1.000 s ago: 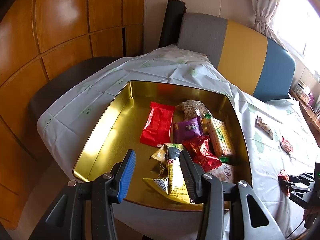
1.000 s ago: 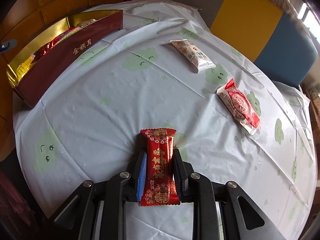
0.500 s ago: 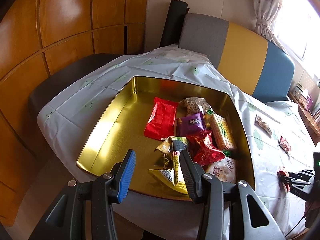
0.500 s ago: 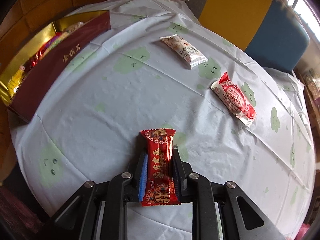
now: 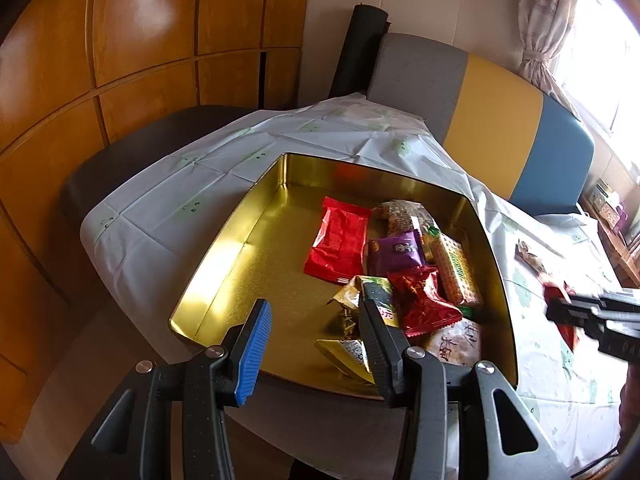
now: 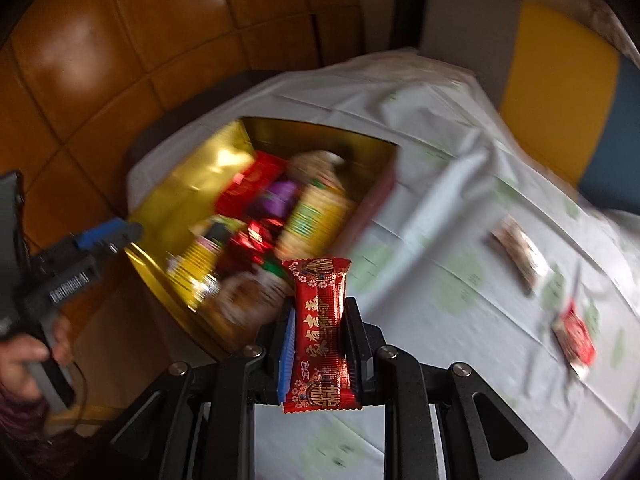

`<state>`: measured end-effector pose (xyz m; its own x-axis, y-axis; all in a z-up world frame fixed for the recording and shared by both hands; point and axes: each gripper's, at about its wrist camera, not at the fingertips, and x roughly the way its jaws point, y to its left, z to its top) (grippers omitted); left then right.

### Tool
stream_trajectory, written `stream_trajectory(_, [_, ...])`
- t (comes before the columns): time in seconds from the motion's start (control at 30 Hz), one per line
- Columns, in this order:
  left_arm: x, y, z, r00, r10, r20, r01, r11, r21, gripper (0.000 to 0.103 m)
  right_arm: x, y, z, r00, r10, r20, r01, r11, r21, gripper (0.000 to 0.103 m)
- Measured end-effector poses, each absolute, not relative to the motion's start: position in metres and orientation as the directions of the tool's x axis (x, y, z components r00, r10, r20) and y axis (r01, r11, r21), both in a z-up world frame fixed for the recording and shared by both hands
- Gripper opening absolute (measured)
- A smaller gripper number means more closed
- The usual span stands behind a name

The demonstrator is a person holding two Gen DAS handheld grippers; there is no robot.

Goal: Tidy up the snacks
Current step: 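Carry the small red packet over the gold tray with the right tool, then open the right tool to drop the small red packet into the tray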

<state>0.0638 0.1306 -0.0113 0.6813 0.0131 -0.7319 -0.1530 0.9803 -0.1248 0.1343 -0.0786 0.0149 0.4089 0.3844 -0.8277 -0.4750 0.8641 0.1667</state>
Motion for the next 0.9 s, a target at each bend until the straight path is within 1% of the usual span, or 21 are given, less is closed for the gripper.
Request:
stream_trajectory(0.1, [0.063, 0.134, -0.011, 0.684, 0.019, -0.729, -0.165, 0.978, -0.13, 0.046, 0.15, -0.048, 0.014, 0.404, 0.415, -0.815, -0.475, 0.857, 0.201, 0.022])
stream_trajectory(0.23, [0.061, 0.138, -0.011, 0.688, 0.026, -0.725, -0.172, 0.977, -0.129, 0.046, 0.177, -0.006, -0.002, 0.366, 0.442, -0.819, -0.459, 0.852, 0.254, 0.023])
stream_trajectory(0.3, [0.06, 0.141, -0.012, 0.686, 0.026, -0.727, -0.176, 0.976, -0.13, 0.046, 0.186, 0.011, -0.016, 0.345, 0.429, -0.835, -0.449, 0.856, 0.255, 0.023])
stream_trajectory(0.33, [0.06, 0.142, -0.013, 0.685, 0.026, -0.728, -0.179, 0.975, -0.133, 0.046, 0.19, 0.018, -0.025, 0.325, 0.426, -0.844, -0.448, 0.856, 0.26, 0.026])
stream_trajectory(0.4, [0.06, 0.144, -0.015, 0.68, 0.028, -0.733, -0.186, 0.973, -0.136, 0.046, 0.196, 0.028, -0.041, 0.289, 0.413, -0.864, -0.436, 0.86, 0.265, 0.026])
stream_trajectory(0.47, [0.059, 0.147, -0.017, 0.678, 0.03, -0.735, -0.192, 0.972, -0.138, 0.046, 0.2, 0.031, -0.049, 0.291, 0.404, -0.867, -0.425, 0.867, 0.261, 0.027])
stream_trajectory(0.57, [0.059, 0.15, -0.02, 0.673, 0.032, -0.739, -0.199, 0.97, -0.139, 0.046, 0.197, 0.027, -0.048, 0.281, 0.448, -0.849, -0.412, 0.855, 0.315, 0.028])
stream_trajectory(0.63, [0.059, 0.151, -0.02, 0.673, 0.037, -0.739, -0.205, 0.969, -0.139, 0.046, 0.192, 0.023, -0.042, 0.301, 0.448, -0.842, -0.42, 0.855, 0.305, 0.028])
stream_trajectory(0.8, [0.061, 0.149, -0.021, 0.673, 0.037, -0.739, -0.206, 0.969, -0.139, 0.046, 0.179, 0.003, -0.025, 0.344, 0.483, -0.805, -0.412, 0.848, 0.333, 0.028])
stream_trajectory(0.9, [0.06, 0.145, -0.02, 0.674, 0.035, -0.738, -0.194, 0.972, -0.131, 0.046, 0.168, -0.008, -0.016, 0.382, 0.476, -0.792, -0.412, 0.855, 0.315, 0.041])
